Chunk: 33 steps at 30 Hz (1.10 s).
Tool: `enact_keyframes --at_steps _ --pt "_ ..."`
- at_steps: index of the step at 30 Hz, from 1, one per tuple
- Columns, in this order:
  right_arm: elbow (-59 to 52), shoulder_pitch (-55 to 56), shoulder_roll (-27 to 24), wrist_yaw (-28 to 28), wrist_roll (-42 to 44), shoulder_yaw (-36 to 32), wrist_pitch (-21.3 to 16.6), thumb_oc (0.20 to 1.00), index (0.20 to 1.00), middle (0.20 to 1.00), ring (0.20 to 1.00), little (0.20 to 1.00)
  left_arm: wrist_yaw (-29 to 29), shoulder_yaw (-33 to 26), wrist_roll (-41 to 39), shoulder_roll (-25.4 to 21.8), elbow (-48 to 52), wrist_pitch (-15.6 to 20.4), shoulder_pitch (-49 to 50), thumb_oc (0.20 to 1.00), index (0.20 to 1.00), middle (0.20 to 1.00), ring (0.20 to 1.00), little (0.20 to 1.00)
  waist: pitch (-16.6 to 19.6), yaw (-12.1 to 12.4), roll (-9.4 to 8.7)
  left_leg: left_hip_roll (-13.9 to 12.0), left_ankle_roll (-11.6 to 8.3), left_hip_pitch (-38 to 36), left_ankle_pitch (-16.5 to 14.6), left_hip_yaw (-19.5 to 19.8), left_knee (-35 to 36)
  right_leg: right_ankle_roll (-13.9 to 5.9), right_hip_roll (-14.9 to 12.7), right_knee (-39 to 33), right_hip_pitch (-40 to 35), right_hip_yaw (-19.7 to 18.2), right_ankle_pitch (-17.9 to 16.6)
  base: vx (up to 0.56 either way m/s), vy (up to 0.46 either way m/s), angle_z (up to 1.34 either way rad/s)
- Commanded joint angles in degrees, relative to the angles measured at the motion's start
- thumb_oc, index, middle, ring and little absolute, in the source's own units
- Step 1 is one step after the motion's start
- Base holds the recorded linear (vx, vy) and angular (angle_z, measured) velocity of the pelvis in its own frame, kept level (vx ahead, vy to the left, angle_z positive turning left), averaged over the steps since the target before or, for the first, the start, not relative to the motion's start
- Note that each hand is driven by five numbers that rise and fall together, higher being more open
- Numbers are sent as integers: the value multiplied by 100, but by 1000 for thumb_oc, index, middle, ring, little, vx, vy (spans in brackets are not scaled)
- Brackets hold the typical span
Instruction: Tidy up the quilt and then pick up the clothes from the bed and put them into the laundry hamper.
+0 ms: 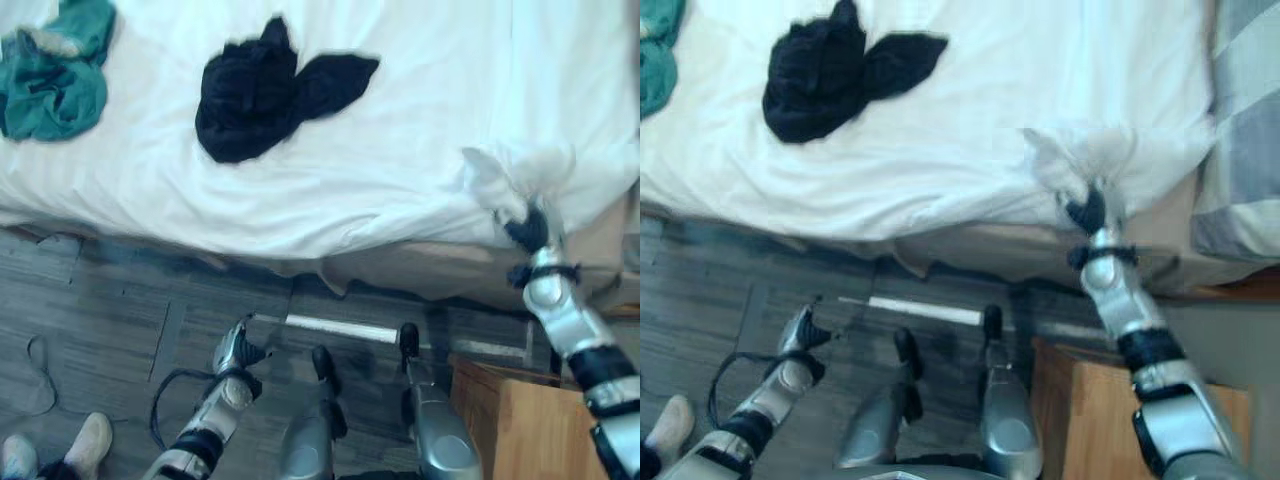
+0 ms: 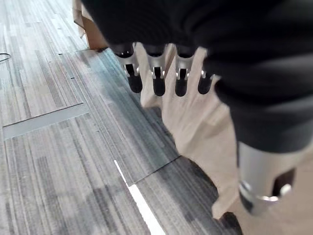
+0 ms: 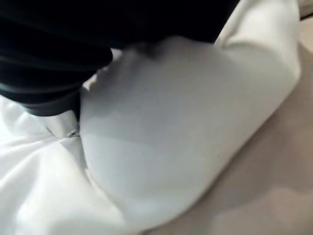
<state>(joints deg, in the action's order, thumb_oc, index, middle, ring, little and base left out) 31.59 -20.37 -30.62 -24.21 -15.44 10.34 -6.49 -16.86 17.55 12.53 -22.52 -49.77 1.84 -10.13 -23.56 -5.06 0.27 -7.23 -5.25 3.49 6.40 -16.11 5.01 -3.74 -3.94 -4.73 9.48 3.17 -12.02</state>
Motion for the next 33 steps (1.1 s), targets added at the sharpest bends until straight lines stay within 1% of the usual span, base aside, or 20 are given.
enact_keyframes --at_steps 1,3,4,5,6,8,9,12,13,16,17,18,19,20,23,28,29,31,32,33 --pt "1516 1363 327 224 1024 -312 570 1000 1000 1000 1000 1000 17 -68 118 37 -660 -173 75 1000 1000 1000 1000 1000 746 -357 -76 -213 -92 -376 -520 -266 -24 -438 -201 183 -347 -186 1157 129 66 -21" --pt "2414 1794 728 279 1748 -780 636 1000 1000 1000 1000 1000 48 -130 89 61 -1005 -287 154 1000 1000 1000 1000 1000 1008 -495 -144 -219 -75 -601 -596 -387 -1 -467 -201 151 -493 -304 1148 127 97 -26" --pt "2416 1792 729 279 1748 -779 635 1000 1000 1000 1000 1000 48 -130 89 59 -1006 -286 153 1000 1000 1000 1000 1000 1020 -487 -146 -221 -77 -584 -583 -396 -1 -462 -197 149 -472 -314 1134 89 88 -36" --pt "2675 1873 831 295 2123 -1013 648 1000 1000 1000 1000 1000 44 -156 58 58 -1108 -327 159 1000 1000 1000 1000 1000 1083 -546 -156 -226 -77 -638 -604 -452 -1 -477 -199 133 -501 -352 1123 87 98 -46" --pt "2852 2073 861 241 2762 -1520 631 1000 1000 1000 1000 1000 68 -241 -28 23 -1233 -376 197 1000 1000 1000 1000 1000 1201 -678 -174 -229 -78 -744 -654 -536 -1 -509 -213 79 -579 -403 1103 115 136 -41" --pt "2922 2166 849 157 3004 -1780 595 1000 1000 1000 1000 1000 68 -278 -47 -6 -1256 -379 209 1000 1000 1000 1000 1000 1259 -709 -180 -227 -80 -765 -662 -571 -1 -516 -214 64 -575 -424 1070 72 92 -29" --pt "2821 2284 667 26 3230 -2154 573 1000 1000 1000 1000 1000 92 -384 -79 -80 -1221 -382 266 1000 1000 1000 1000 1000 1327 -784 -199 -218 -82 -822 -705 -600 -1 -555 -240 32 -626 -441 1061 32 47 -29" --pt "2365 2356 406 -119 3241 -2384 500 1000 1000 1000 1000 1000 112 -443 -111 -155 -1139 -361 303 1000 1000 1000 1000 1000 1364 -825 -212 -210 -85 -812 -706 -620 -1 -571 -256 31 -594 -462 1021 24 62 -22" --pt "2052 2411 328 -153 3215 -2466 476 200 200 200 200 200 128 -471 -111 -176 -1088 -352 325 1000 1000 1000 1000 1000 1375 -842 -216 -206 -84 -808 -711 -631 -1 -578 -261 29 -580 -462 1016 19 62 -12" --pt "853 2328 25 -200 3131 -2602 231 200 200 200 200 200 177 -529 -52 -192 -882 -304 464 1000 1000 1000 1000 1000 1308 -820 -227 -184 -71 -784 -733 -605 -1 -588 -286 36 -561 -424 1025 0 30 -9" --pt "242 2066 -215 -285 2844 -2498 92 200 200 200 200 200 196 -503 7 -170 -819 -270 535 1000 1000 1000 1000 1000 1208 -752 -237 -176 -66 -741 -738 -569 -1 -586 -291 52 -517 -418 1042 -41 -7 5" --pt "238 2059 -213 -287 2841 -2496 96 200 200 200 200 200 196 -509 8 -171 -820 -270 532 1000 1000 1000 1000 1000 1214 -751 -240 -178 -68 -721 -715 -574 -1 -578 -287 55 -492 -425 1024 -119 -22 4" --pt "-388 1669 -434 -411 2586 -2421 -42 200 200 200 200 200 184 -462 22 -132 -788 -255 517 1000 1000 1000 1000 1000 1011 -654 -233 -173 -66 -583 -691 -498 -10 -562 -292 93 -376 -428 1056 -113 -26 9" --pt "-392 1661 -431 -412 2584 -2421 -38 200 200 200 200 200 184 -467 23 -133 -789 -255 510 1000 1000 1000 1000 1000 1016 -653 -235 -174 -67 -563 -663 -501 -2 -554 -289 96 -349 -434 1038 -156 -34 13" --pt "-1089 902 -488 -579 2591 -2222 -299 200 200 200 200 200 75 -315 -31 -94 -751 -229 299 1000 1000 1000 1000 1000 619 -485 -184 -172 -75 -215 -615 -354 -183 -507 -307 280 -71 -423 1089 -169 -57 21" --pt "-1067 -574 -431 -761 2841 -1398 -441 200 200 200 200 200 -79 72 -195 -140 -643 -148 -82 1000 1000 1000 1000 1000 53 -268 0 -162 -87 531 -592 -242 -675 -451 -387 766 571 -383 1111 -163 -82 27" --pt "-867 -979 -428 -814 2866 -1178 -402 200 200 200 200 200 -93 158 -249 -225 -488 -104 -82 1000 1000 1000 1000 1000 -124 -201 151 -155 -100 732 -629 -251 -834 -451 -414 971 795 -367 1169 -167 -46 8" --pt "-520 -1288 -278 -853 2926 -954 -387 200 200 200 200 200 -109 236 -269 -285 -306 -80 -86 1000 1000 1000 1000 1000 -320 -161 312 -170 -107 1061 -671 -251 -1074 -455 -457 1205 1106 -349 1222 -135 -18 12" --pt "-519 -1290 -278 -853 2927 -953 -388 200 200 200 200 200 -108 235 -269 -285 -306 -80 -85 1000 1000 1000 1000 1000 -317 -163 313 -171 -107 1066 -672 -250 -1077 -455 -457 1207 1111 -348 1223 -83 9 25" --pt "-295 -1357 -222 -849 2965 -894 -370 200 200 200 200 200 -101 233 -284 -346 -191 -49 -47 1000 1000 1000 1000 1000 -401 -126 385 -170 -106 1169 -692 -256 -1180 -452 -462 1280 1204 -347 1239 -60 7 29"
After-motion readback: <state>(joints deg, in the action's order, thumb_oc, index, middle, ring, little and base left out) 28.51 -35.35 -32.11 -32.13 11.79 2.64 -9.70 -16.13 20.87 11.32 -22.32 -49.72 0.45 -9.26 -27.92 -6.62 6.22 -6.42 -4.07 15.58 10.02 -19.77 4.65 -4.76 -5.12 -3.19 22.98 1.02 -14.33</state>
